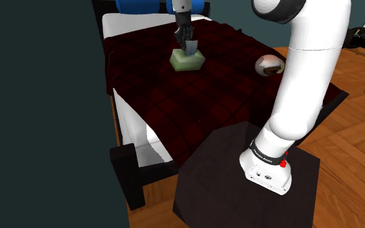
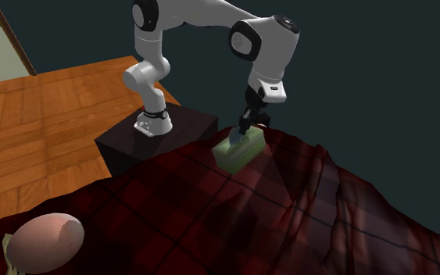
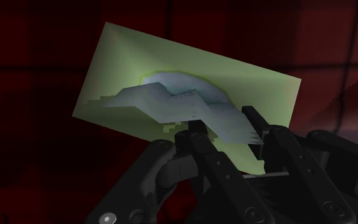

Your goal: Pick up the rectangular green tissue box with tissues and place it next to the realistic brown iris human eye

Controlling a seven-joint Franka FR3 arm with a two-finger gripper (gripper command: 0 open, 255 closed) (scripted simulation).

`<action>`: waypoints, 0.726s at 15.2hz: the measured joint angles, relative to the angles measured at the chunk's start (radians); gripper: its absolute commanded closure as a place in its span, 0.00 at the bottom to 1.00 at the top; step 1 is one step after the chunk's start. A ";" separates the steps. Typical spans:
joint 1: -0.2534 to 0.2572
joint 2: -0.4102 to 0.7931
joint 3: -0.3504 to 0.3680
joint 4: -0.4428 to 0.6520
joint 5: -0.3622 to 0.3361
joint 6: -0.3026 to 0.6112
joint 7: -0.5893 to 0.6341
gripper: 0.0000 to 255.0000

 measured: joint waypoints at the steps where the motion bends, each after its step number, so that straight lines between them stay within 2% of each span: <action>1: 0.000 -0.004 0.000 0.009 -0.001 -0.012 -0.001 1.00; 11: -0.002 0.002 -0.002 0.151 0.000 -0.149 -0.010 1.00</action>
